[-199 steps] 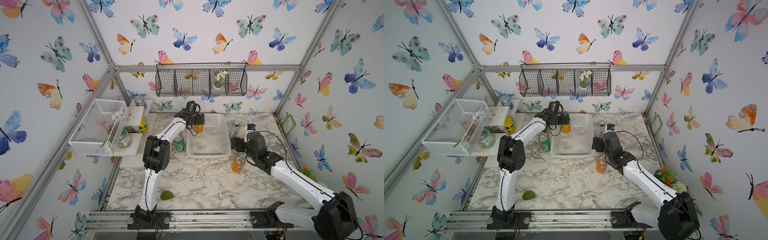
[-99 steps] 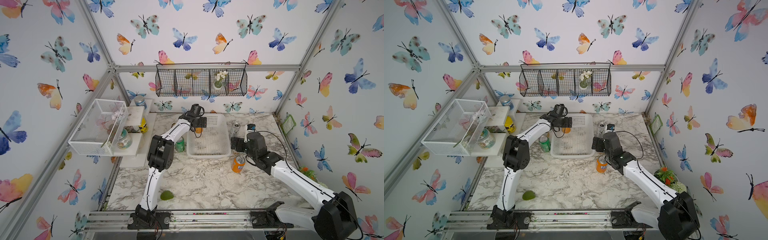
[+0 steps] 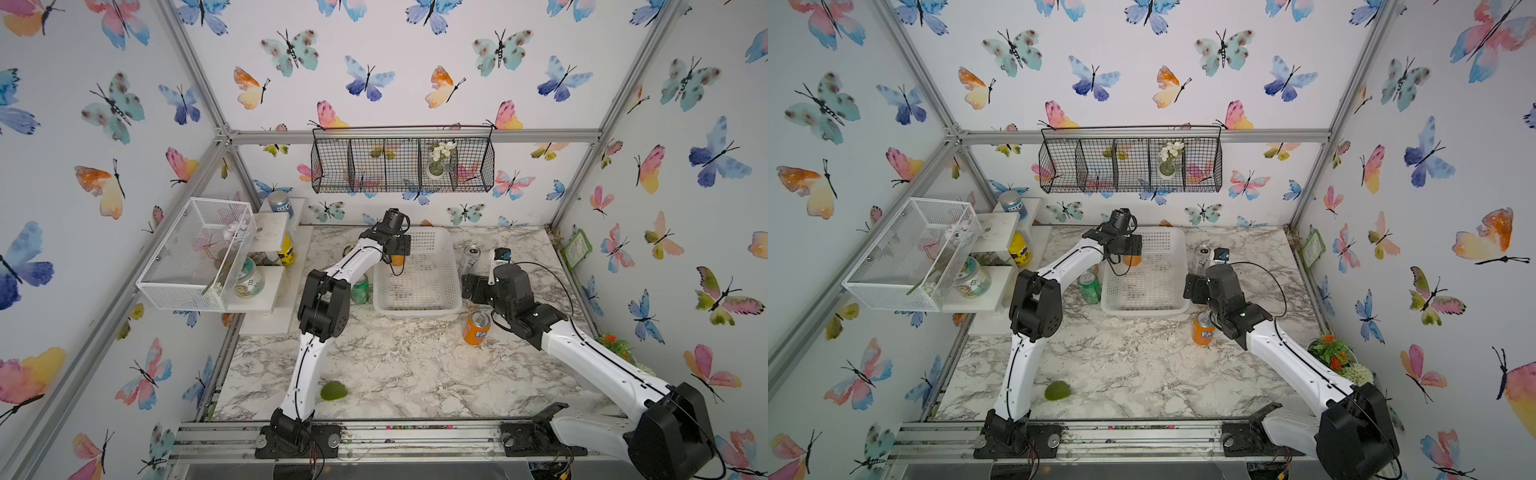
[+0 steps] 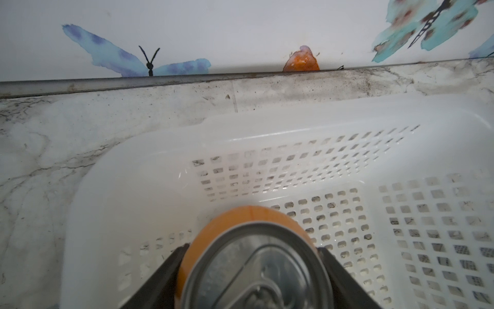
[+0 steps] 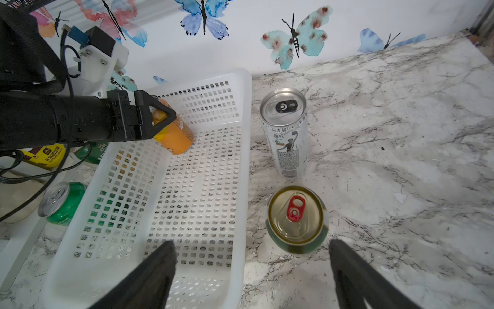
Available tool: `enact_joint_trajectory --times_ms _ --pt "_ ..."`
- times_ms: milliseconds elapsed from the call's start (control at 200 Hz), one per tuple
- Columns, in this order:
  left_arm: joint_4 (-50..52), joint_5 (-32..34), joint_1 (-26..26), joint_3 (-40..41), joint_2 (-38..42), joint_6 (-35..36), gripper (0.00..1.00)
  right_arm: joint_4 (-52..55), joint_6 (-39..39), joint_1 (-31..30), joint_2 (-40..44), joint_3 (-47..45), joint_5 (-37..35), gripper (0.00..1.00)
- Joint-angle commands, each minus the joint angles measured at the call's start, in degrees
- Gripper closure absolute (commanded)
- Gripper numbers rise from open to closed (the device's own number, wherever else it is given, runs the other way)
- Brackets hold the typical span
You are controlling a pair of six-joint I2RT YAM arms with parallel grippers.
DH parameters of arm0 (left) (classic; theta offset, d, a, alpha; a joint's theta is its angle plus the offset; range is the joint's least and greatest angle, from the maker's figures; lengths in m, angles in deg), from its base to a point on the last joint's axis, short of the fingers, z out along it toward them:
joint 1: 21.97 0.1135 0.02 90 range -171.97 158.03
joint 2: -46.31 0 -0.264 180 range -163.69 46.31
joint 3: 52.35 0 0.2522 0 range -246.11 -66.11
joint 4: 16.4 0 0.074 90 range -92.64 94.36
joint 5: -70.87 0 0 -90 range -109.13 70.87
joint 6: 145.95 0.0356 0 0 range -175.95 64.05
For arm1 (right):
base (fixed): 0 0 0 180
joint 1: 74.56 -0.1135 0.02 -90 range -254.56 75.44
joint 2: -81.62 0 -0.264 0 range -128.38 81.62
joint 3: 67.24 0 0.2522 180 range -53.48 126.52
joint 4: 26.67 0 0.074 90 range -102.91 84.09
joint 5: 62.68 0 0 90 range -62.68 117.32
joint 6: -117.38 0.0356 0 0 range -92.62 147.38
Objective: Take out the drinks from the basket
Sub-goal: Pick up the drink from the basket.
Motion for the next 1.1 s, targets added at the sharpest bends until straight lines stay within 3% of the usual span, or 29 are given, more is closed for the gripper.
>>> enact_joint_trajectory --times_ms 0,491,751,1096 --pt "0.76 1.22 0.18 1.42 1.01 -0.27 0.3 -0.72 -0.22 -0.09 -0.75 0.59 -1.4 0.08" --pt "0.76 -2.11 0.08 2.86 11.99 -2.0 0.38 -0.53 -0.14 -0.09 -0.43 0.79 -2.54 0.08" --pt "0.67 -2.97 -0.82 9.57 20.88 -3.14 0.41 -0.88 -0.05 -0.09 -0.49 0.64 -2.8 0.08" --pt "0.59 -2.77 -1.93 25.62 39.97 -4.05 0.43 -1.93 0.04 -0.12 -0.16 -0.15 -2.76 0.07"
